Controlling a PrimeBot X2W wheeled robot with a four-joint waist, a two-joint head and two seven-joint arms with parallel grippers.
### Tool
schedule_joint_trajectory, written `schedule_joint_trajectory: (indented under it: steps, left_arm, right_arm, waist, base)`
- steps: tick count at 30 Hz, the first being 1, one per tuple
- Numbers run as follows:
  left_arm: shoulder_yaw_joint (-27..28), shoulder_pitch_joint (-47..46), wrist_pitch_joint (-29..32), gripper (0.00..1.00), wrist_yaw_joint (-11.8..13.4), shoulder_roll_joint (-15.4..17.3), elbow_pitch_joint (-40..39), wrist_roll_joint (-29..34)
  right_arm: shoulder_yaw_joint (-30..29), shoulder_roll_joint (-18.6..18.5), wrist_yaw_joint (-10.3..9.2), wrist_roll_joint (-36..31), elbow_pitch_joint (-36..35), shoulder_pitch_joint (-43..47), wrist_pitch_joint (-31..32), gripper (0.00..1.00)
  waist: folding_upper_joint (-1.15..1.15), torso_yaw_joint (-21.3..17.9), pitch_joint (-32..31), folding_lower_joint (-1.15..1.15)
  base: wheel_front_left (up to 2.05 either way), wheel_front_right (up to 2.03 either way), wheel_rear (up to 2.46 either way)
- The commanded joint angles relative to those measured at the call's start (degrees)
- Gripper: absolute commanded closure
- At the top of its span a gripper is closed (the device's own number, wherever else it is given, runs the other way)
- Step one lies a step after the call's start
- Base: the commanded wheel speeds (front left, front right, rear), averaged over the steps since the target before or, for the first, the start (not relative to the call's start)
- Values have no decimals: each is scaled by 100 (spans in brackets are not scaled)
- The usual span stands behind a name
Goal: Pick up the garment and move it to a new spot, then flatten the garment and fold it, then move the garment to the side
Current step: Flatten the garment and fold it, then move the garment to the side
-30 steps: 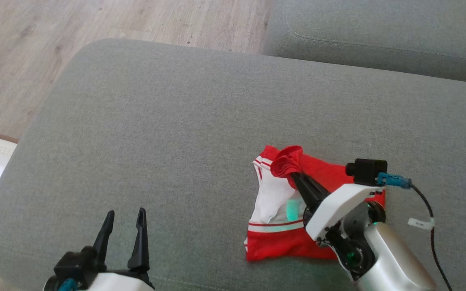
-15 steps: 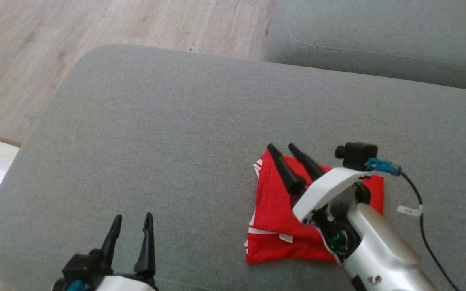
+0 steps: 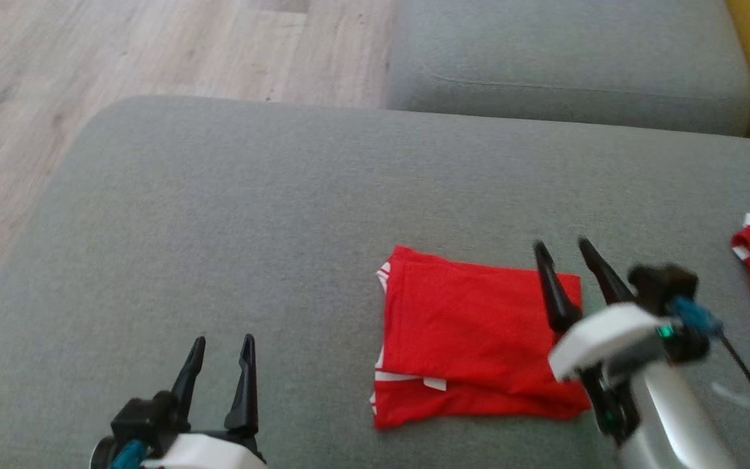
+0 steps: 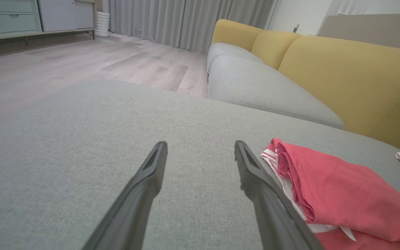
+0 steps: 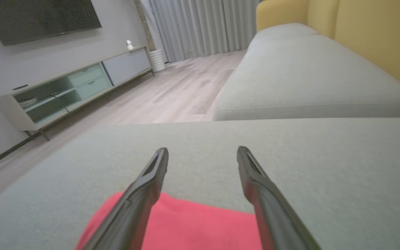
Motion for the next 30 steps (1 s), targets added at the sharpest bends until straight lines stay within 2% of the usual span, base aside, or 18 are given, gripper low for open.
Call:
schedule_joint_trajectory:
  steps: [1,5,9,13,30]
  left_arm:
    - [195,-367,-84,0,-21,17,-85,24]
    - [234,-341,-109,0,-65,-18,66,-1]
    - [258,-225,-129,0,-81,-36,148,-2]
    - [311,-79,-148,0,-89,-40,231,21]
    - [442,129,-167,0,-149,-34,319,93]
  right_arm:
    - [-53,8,39,-205,-335,104,-95,0]
    - [-607,8,39,-739,-870,862,-287,0]
    - [-840,8,39,-724,-1235,1399,-353,0]
    - [-767,8,39,-578,-1493,1835,-408,0]
    - [-720,8,39,-589,-1321,1990,-539,0]
  waist:
    - [0,-126,-61,0]
    - [0,-323,-177,0]
    - [0,-457,-258,0]
    - [0,-571,-331,0]
    - [0,-543,-434,0]
  base:
    - [0,0,0]
    - [0,0,0]
    - [0,0,0]
    - [0,0,0]
    - [0,0,0]
